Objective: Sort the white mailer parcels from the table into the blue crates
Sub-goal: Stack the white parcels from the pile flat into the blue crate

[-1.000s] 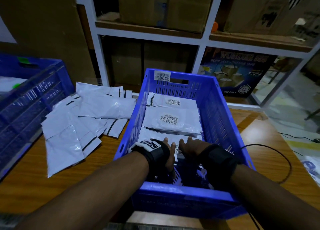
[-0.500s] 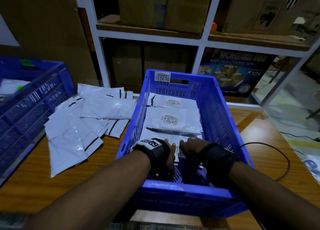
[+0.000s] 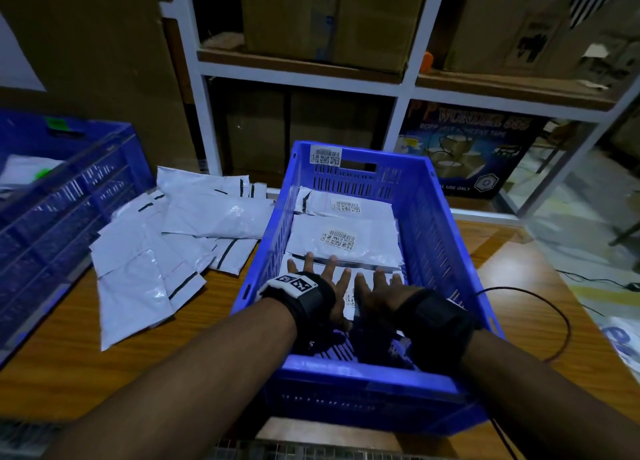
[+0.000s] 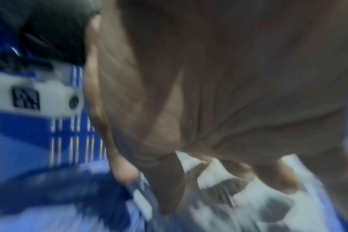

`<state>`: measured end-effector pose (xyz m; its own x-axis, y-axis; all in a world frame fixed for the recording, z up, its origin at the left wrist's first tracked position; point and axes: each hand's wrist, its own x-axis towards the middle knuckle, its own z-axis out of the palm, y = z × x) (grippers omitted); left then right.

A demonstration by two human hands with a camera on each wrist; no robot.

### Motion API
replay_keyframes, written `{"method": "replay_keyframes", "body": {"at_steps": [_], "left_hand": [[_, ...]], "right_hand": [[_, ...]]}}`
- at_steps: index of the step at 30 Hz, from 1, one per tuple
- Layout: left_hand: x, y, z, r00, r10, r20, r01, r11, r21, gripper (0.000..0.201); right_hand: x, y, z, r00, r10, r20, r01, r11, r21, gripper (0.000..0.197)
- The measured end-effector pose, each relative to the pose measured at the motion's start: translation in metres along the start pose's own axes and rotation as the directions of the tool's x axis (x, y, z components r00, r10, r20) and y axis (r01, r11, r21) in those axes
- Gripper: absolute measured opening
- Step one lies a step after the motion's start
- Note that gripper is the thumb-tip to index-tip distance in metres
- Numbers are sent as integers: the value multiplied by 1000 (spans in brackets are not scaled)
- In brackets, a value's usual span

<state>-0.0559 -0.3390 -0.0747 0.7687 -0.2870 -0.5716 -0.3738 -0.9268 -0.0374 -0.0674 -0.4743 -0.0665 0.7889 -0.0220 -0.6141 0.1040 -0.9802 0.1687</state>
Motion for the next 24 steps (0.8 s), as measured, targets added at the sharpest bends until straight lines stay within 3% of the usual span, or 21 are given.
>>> {"method": "replay_keyframes", "body": {"at_steps": [4,8,11,15,19,24], "left_hand": [[4,-1,-10,997,-37,-70,37,999,-1,102],[6,-2,-24,961,-69,-266,52,996,-72,92],[5,-3,-35,877,-114,-466,46,987,-154,89],[-7,-1,-54,711,-115,-694,61,993,-101,82],[-25,-6,-84,622,-113,-775,105,993,-60,85],[-63,-38,-130,502,-172,-848,156,982,-107,87]], "right_hand": [[-17,1,-30,971,-115,-210,109,993,-38,45],[-15,7,-39,858,-116,-500,91,993,-75,41],[-4,12,-42,761,-82,-644,73,997,-40,56],[-3,15,-52,643,-38,-765,72,997,11,76],[-19,23,-81,564,-29,-825,102,994,35,76],[-47,26,-131,418,-65,-906,135,991,-9,70]]}}
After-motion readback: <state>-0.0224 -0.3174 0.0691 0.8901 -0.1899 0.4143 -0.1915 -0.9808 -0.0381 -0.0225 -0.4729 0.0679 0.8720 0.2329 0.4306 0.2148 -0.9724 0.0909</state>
